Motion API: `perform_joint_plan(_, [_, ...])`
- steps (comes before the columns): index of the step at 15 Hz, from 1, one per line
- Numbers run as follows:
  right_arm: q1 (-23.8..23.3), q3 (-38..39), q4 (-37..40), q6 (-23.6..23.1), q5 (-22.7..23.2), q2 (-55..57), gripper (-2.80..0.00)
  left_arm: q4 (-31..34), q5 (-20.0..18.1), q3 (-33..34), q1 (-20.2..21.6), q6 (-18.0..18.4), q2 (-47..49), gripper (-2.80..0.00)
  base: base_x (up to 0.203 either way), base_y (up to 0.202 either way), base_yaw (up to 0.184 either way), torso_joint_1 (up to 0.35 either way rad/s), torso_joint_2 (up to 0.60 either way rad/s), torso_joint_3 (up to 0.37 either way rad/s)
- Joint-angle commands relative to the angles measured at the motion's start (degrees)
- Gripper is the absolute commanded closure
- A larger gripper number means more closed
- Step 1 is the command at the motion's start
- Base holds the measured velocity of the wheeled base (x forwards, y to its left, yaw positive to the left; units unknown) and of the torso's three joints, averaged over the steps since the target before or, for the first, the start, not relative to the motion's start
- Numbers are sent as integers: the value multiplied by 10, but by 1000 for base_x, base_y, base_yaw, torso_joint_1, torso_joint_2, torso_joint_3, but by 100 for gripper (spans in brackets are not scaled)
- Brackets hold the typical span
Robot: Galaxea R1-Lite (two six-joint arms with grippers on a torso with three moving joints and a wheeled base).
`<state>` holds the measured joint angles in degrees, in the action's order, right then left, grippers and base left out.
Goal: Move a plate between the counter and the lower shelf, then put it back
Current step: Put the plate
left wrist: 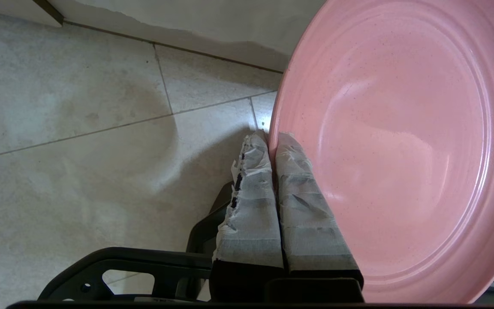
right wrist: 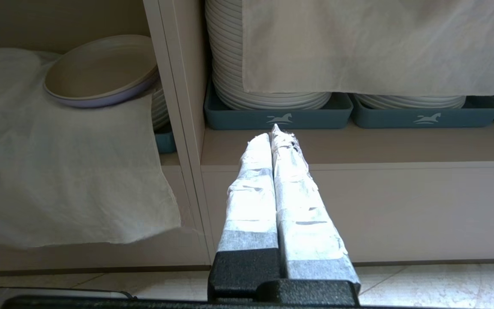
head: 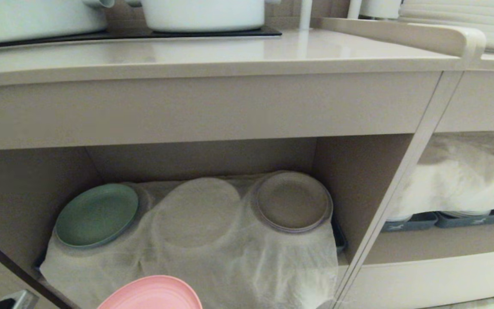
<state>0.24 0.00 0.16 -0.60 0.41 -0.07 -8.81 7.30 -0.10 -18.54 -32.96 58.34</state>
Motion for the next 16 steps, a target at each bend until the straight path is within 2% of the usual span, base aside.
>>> perform_joint_plan(1, [0, 0, 0, 0, 0, 1, 0, -1, 1, 0, 0, -3, -2, 0, 0, 0, 0, 0, 0, 0])
perform_joint_plan(4, [0, 0, 0, 0, 0, 1, 0, 0, 1, 0, 0, -3, -2, 0, 0, 0, 0, 6, -29, -17])
perform_joint_plan(8, [0, 0, 1, 0, 0, 1, 0, 0, 0, 0, -1, -2, -2, 0, 0, 0, 0, 67, -259, -254])
perform_joint_plan(16, [0, 0, 1, 1, 0, 1, 0, 0, 0, 0, -2, -3, -2, 0, 0, 0, 0, 187, -501, -291])
